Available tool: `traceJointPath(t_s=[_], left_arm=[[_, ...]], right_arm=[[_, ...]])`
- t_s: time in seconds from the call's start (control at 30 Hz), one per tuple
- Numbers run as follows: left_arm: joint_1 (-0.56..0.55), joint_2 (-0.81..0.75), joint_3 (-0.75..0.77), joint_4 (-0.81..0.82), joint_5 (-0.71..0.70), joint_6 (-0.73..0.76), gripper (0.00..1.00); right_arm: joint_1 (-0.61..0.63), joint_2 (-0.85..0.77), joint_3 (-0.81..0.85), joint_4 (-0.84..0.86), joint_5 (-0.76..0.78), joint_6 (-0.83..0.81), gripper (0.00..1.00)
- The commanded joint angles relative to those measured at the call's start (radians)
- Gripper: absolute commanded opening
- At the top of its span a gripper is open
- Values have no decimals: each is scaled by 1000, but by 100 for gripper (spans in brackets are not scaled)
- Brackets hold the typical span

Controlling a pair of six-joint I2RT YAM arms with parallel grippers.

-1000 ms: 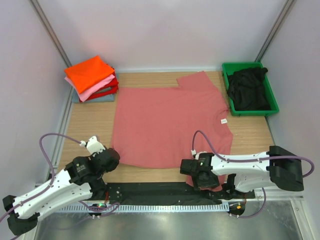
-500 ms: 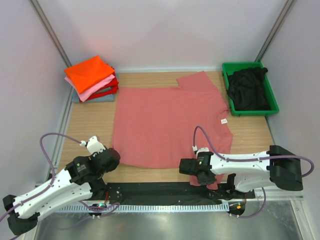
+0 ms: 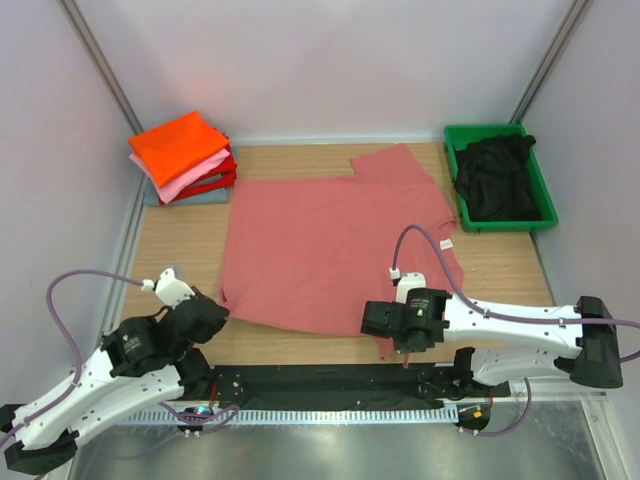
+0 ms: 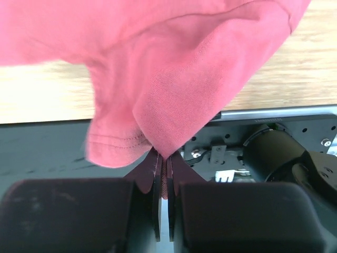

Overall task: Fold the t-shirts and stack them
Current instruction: Fold the tshirt

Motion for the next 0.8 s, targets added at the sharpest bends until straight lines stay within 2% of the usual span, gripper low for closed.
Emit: traceJointPath(t_s=[0.0, 0.03, 0.17, 0.23, 0.33, 0.47, 0.5, 0.57, 0.6, 0.77], left_arm=[[-2, 28, 53, -22, -75, 33, 0], [-2, 61, 71, -15, -81, 44, 0], [-2, 164, 146, -20, -138, 126, 0], [0, 201, 174, 5, -150, 182, 0], [39, 290, 235, 72, -124, 347, 0], [234, 500, 313, 152, 61, 577, 0], [321, 520, 312, 176, 99, 652, 0], [397, 555, 318, 221, 198, 702, 0], [449, 589, 327, 259, 218, 740, 0], [552, 721, 384, 313, 267, 808, 0]], right_arm=[[-7, -3, 104, -88, 110, 25, 2], [-20, 9, 145, -94, 122, 12, 4], [-142, 75, 236, -77, 158, -127, 4], [-243, 98, 267, -42, 147, -259, 2], [-352, 141, 325, -4, 158, -406, 1], [-446, 235, 414, 39, 155, -578, 1], [-463, 258, 451, 44, 155, -606, 1], [-516, 327, 485, 62, 147, -684, 1], [-537, 345, 512, 68, 144, -707, 1], [-629, 462, 586, 105, 130, -813, 1]])
